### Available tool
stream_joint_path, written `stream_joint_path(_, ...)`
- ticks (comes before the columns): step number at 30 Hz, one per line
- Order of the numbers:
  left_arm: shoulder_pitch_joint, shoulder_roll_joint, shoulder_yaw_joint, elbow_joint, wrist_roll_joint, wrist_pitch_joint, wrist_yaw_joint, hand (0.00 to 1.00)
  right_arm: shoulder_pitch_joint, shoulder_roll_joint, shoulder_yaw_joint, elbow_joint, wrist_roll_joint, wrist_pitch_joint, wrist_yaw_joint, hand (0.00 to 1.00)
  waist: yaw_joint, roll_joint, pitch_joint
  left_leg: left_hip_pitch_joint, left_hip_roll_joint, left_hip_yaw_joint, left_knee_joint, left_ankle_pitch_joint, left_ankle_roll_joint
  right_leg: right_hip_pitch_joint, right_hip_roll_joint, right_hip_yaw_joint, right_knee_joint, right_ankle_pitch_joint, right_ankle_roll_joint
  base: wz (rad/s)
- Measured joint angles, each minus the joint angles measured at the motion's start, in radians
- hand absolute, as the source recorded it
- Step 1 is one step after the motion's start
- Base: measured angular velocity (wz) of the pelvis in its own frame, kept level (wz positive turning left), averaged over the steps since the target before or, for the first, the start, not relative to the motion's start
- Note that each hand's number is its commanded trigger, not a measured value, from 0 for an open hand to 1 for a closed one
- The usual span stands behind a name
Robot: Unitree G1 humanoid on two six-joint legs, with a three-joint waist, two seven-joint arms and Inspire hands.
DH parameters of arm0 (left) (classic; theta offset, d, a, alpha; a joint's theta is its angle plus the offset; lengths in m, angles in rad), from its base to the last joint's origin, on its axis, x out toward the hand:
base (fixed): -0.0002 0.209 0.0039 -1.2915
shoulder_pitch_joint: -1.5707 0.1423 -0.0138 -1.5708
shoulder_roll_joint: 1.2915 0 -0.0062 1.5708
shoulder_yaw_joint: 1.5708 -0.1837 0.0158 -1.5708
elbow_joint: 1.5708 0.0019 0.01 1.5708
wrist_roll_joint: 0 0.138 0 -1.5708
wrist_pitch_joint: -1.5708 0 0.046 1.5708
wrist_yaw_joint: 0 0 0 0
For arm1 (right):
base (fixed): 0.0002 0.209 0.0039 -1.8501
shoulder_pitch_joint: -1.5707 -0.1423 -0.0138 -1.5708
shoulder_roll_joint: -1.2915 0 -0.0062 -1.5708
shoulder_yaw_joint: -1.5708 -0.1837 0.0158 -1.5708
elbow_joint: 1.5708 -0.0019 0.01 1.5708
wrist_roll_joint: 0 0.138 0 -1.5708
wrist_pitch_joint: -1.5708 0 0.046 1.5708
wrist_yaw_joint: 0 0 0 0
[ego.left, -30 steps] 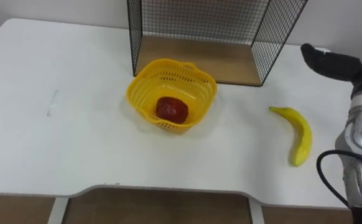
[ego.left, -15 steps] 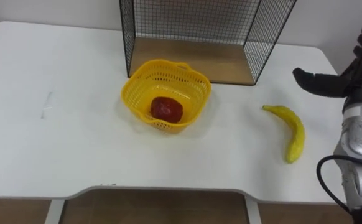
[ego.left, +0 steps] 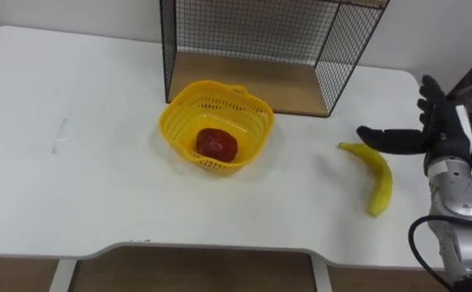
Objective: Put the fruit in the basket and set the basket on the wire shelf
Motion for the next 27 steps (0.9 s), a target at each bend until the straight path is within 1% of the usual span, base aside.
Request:
stream_joint_path(2,0.002,0.0,0.008,0.0,0.0,0.002,0.0,0.0,0.008,0.0,0.0,0.009,-0.003,0.001,0.0,0.0,0.0,0.004,0.0028,0.002,0.0,0.0,-0.001,0.0,0.0,0.001,0.001,-0.001,0.0,0.0,0.0,0.0)
stream_joint_path(5,0.003,0.001,0.018,0.001,0.0,0.004,0.004,0.0,0.029,0.0,0.0,0.02,-0.003,0.001,-0.001,0.0,0.001,0.007,0.0044,0.001,-0.001,-0.001,-0.003,0.0,0.0,0.001,0.002,-0.002,-0.002,0.0,0.0,0.0)
stream_joint_path(10,0.003,0.002,0.023,0.009,0.0,0.004,0.007,0.0,0.034,0.0,0.002,0.051,-0.004,0.003,-0.002,0.0,0.0,0.007,0.0057,0.0,-0.001,0.001,-0.003,0.0,0.0,0.0,0.001,-0.001,-0.003,0.0,0.0,0.0)
stream_joint_path(12,0.003,0.004,0.022,0.011,0.0,0.005,0.008,0.0,0.034,-0.001,0.002,0.095,-0.004,0.002,-0.002,0.0,0.0,0.002,0.0028,-0.001,-0.002,0.001,-0.003,0.0,0.0,-0.002,0.001,-0.002,-0.004,0.0,0.0,0.0)
stream_joint_path(15,0.005,0.004,0.02,0.011,-0.001,0.005,0.009,0.0,0.041,-0.001,0.002,0.142,-0.003,0.003,-0.002,0.0,0.0,0.002,0.0027,-0.001,-0.002,0.001,-0.003,0.0,0.0,-0.002,0.001,-0.001,-0.004,0.0,0.0,0.0)
stream_joint_path(20,0.006,0.004,0.02,0.011,0.0,0.006,0.009,0.0,0.057,-0.001,0.002,0.159,-0.004,0.018,-0.002,0.0,-0.001,0.006,0.0012,-0.003,-0.002,0.003,-0.003,0.0,0.0,-0.005,0.001,-0.001,-0.003,-0.001,0.0,0.0)
stream_joint_path(23,0.005,0.004,0.02,0.008,0.0,0.006,0.009,0.0,0.057,-0.001,0.002,0.159,-0.004,0.018,-0.002,0.0,-0.004,0.007,-0.0007,-0.002,-0.002,0.004,-0.003,0.0,0.0,-0.005,0.001,-0.001,-0.003,-0.001,0.0,0.0)
stream_joint_path(27,0.007,0.004,0.02,0.0,-0.001,0.006,0.009,0.0,0.057,-0.001,0.002,0.159,-0.007,0.018,-0.002,0.0,-0.004,0.007,-0.0012,-0.003,-0.001,0.004,-0.001,0.0,0.0,-0.004,0.0,-0.001,-0.002,-0.001,0.0,0.0)
